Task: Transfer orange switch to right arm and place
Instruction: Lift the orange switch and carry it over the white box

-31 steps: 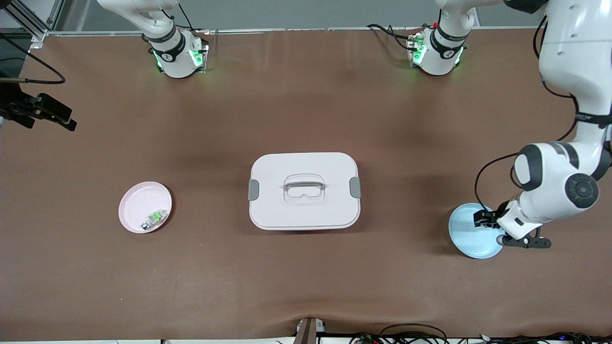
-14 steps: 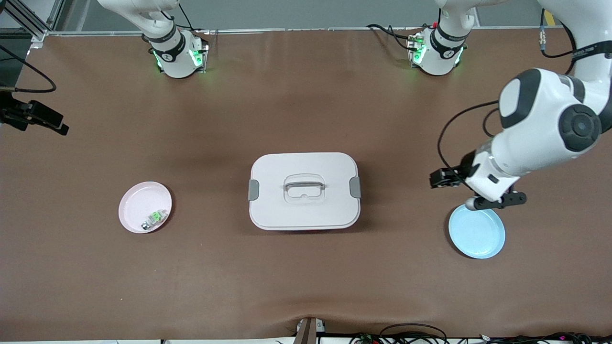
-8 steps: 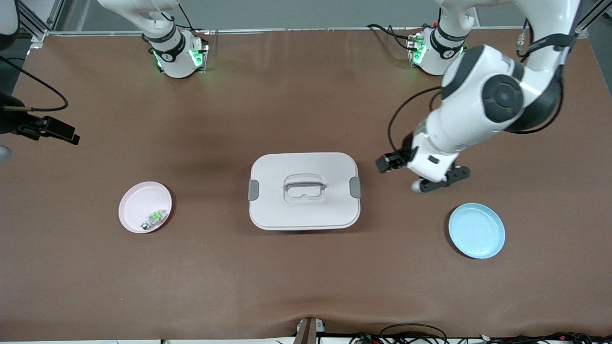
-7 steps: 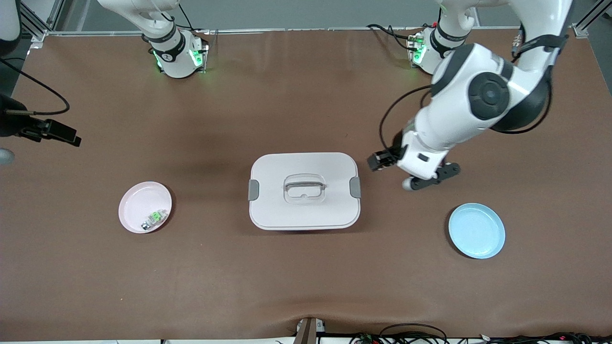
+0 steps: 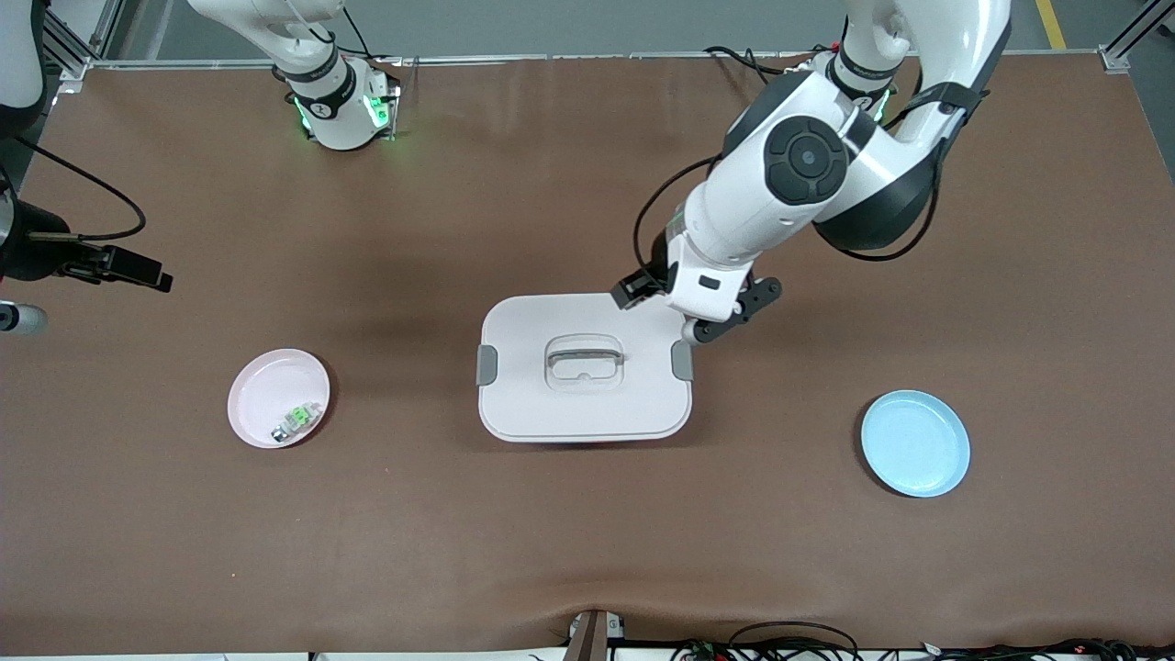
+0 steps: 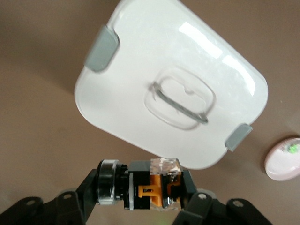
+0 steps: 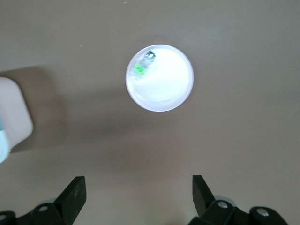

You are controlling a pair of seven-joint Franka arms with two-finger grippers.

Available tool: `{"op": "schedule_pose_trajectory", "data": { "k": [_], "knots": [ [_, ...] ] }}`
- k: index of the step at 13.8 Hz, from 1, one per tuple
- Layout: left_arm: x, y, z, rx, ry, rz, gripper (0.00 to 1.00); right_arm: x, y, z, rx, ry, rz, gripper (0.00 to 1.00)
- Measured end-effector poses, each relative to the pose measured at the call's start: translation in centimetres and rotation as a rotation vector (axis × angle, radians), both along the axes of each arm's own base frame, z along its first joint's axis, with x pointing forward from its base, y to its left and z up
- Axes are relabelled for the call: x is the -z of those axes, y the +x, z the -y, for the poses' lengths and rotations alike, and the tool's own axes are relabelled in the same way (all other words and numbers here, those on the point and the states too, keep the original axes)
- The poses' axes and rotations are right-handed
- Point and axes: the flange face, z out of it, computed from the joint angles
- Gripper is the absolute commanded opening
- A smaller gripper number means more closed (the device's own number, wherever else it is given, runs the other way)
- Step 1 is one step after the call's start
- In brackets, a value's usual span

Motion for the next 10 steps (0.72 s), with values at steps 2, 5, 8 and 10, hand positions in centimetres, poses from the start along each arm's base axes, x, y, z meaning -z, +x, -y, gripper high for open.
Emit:
{"op": "schedule_pose_trajectory", "data": {
  "k": [2, 5, 8, 10],
  "knots": [
    [-0.1, -0.6, 1.2, -0.041, -0.03, -0.039, 0.0, 0.9, 0.2, -0.9, 0.046, 0.074, 0.002, 1.0],
    [-0.4, -1.5, 3.3, -0.144, -0.052, -0.055, 0.0, 2.2, 0.2, -2.1, 0.138, 0.199, 0.029, 1.0],
    [-0.2, -2.6, 6.3, -0.269, -0.11, -0.083, 0.0, 1.9, -1.6, -3.5, 0.227, 0.305, 0.09, 1.0],
    [0.6, -3.0, 8.0, -0.346, -0.137, -0.108, 0.0, 1.8, -3.5, -5.2, 0.278, 0.362, 0.136, 1.0]
  ]
}}
